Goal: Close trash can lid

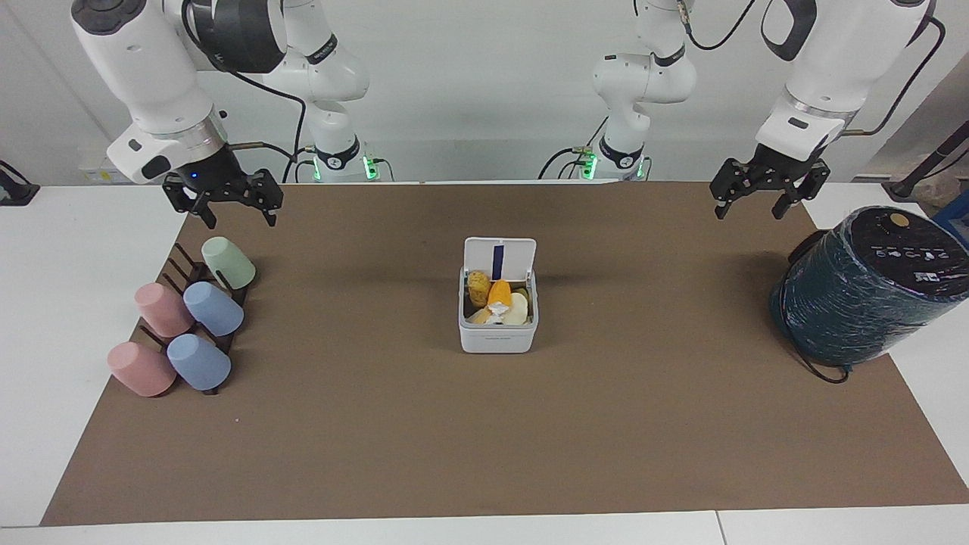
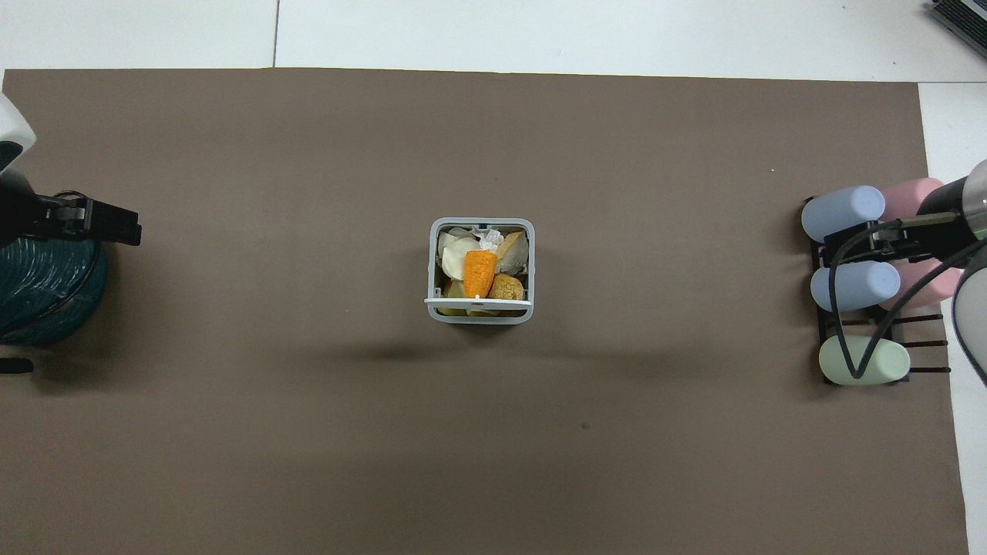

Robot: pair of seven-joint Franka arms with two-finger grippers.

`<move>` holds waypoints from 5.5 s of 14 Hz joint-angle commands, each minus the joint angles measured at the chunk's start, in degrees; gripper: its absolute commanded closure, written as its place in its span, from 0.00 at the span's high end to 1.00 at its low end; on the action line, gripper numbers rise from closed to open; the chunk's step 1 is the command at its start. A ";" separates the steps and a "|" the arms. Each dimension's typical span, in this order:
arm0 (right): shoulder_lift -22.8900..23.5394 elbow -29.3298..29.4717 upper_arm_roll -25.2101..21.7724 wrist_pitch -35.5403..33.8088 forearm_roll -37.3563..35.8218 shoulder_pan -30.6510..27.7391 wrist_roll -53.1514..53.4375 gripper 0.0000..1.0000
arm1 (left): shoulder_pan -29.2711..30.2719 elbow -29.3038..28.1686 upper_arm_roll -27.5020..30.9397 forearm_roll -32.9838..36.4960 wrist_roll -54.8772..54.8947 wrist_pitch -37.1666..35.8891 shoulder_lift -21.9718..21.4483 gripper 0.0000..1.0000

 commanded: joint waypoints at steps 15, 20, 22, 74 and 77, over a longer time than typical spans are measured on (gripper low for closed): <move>-0.78 -0.72 0.16 -0.47 0.15 -0.19 -0.86 1.00 | -17.88 -18.78 0.02 -2.68 -19.07 5.05 -10.12 0.51; -0.78 -0.72 0.16 -0.38 0.15 -0.19 -0.86 1.00 | -27.19 -23.26 0.02 -7.06 -31.99 12.77 -9.95 0.24; -0.78 -0.72 0.16 -0.47 0.15 -0.19 -0.86 1.00 | -32.10 -23.97 0.02 -7.25 -39.01 16.82 -9.69 0.21; -0.78 -0.72 0.16 -0.47 0.15 -0.19 -0.86 1.00 | -4.99 3.19 1.43 -2.87 -8.32 -1.25 8.61 0.14; -0.78 -0.72 0.16 -0.38 0.15 -0.19 -0.86 1.00 | -1.63 3.10 1.52 -2.07 -5.74 -5.30 4.21 0.54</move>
